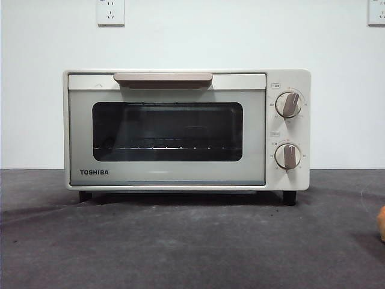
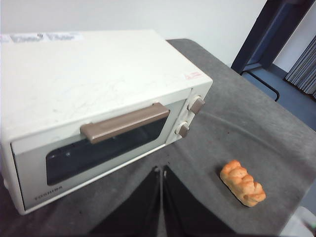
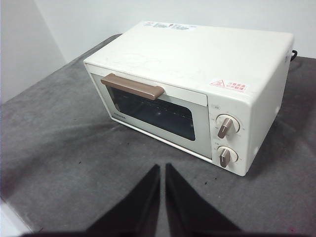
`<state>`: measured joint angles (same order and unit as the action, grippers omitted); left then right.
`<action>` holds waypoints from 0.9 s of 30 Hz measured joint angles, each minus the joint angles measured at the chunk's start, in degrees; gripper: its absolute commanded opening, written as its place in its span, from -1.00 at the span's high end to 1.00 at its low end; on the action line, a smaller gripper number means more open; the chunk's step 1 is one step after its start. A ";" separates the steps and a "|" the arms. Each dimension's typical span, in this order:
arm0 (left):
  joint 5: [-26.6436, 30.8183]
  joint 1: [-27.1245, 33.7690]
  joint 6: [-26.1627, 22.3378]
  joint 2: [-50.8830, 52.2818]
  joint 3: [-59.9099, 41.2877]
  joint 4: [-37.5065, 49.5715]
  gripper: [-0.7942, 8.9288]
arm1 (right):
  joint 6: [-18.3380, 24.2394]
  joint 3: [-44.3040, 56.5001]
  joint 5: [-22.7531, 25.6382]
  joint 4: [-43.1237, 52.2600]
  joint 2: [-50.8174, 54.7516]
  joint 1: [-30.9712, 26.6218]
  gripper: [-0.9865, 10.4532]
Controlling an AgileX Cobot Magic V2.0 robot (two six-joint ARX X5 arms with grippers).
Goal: The left arm flap open the oven, the right arm pick bread and place it into oven, the left arm flap close the oven
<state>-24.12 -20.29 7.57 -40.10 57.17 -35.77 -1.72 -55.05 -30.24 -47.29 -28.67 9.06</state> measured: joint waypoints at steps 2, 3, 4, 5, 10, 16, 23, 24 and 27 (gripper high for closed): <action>0.00 0.00 -0.15 0.00 0.00 0.17 0.58 | 0.02 0.00 0.37 0.00 0.00 0.00 0.46; 0.00 0.00 -0.17 -0.02 0.00 0.17 0.49 | 0.00 0.00 0.39 0.00 0.00 0.00 0.39; 0.02 0.00 -0.17 -0.04 0.00 0.17 0.35 | 0.00 0.00 0.42 0.00 0.00 0.00 0.29; 0.02 0.00 -0.17 -0.07 0.00 0.17 0.24 | 0.00 0.00 0.42 0.00 0.00 0.00 0.24; 0.02 0.00 -0.22 -0.04 0.00 0.22 -0.19 | 0.00 0.00 0.42 0.00 0.00 0.00 0.03; 0.02 0.00 -0.22 -0.04 0.00 0.24 -0.19 | -0.39 0.00 0.39 0.00 0.00 0.00 0.03; 0.02 0.00 -0.17 -0.04 0.00 0.17 -0.19 | -3.26 -0.02 0.37 -2.32 -0.52 0.00 0.03; 0.02 0.00 -0.17 -0.04 0.00 0.13 -0.19 | -3.39 -0.02 0.39 -3.48 -0.96 0.00 0.03; 0.02 -0.07 -0.17 -0.04 0.00 -0.02 -0.19 | -4.13 -0.02 1.53 -7.87 -3.30 0.00 0.03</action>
<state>-24.10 -20.36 7.40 -40.14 57.17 -35.79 -5.85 -55.07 -28.71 -55.16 -31.97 9.06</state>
